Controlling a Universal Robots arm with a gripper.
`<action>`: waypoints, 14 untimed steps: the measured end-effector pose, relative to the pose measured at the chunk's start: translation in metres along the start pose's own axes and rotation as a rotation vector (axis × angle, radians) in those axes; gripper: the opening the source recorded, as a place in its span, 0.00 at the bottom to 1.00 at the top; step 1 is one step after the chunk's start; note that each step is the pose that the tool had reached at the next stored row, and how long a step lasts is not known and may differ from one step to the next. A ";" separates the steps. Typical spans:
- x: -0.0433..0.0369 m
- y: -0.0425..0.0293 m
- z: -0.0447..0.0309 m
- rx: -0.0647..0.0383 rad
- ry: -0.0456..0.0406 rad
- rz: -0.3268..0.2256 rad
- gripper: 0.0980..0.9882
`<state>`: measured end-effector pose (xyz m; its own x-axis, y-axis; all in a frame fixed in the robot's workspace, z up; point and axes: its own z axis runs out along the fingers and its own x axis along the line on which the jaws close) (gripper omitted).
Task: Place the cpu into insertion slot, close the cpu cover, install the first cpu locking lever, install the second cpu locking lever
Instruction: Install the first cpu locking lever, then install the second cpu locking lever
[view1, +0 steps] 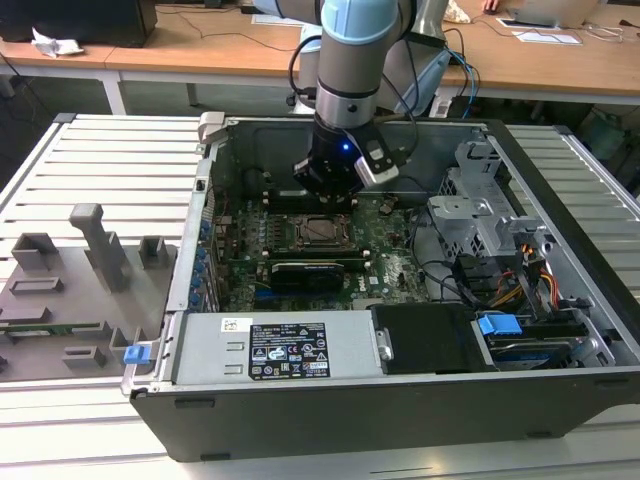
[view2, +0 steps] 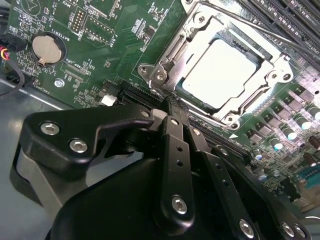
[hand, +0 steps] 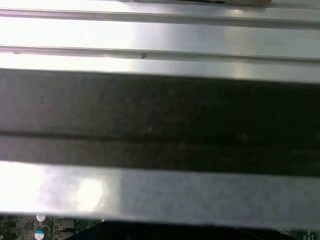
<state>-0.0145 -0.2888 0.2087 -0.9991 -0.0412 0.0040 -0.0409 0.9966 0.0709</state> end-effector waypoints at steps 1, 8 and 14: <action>0.0000 -0.0004 0.0000 0.000 0.0000 0.000 0.01; 0.0001 -0.0026 -0.0002 0.000 0.0001 0.000 0.01; 0.0003 -0.0069 -0.0005 0.000 0.0000 0.000 0.01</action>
<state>-0.0145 -0.2957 0.2087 -0.9991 -0.0413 0.0040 -0.0409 0.9966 0.0709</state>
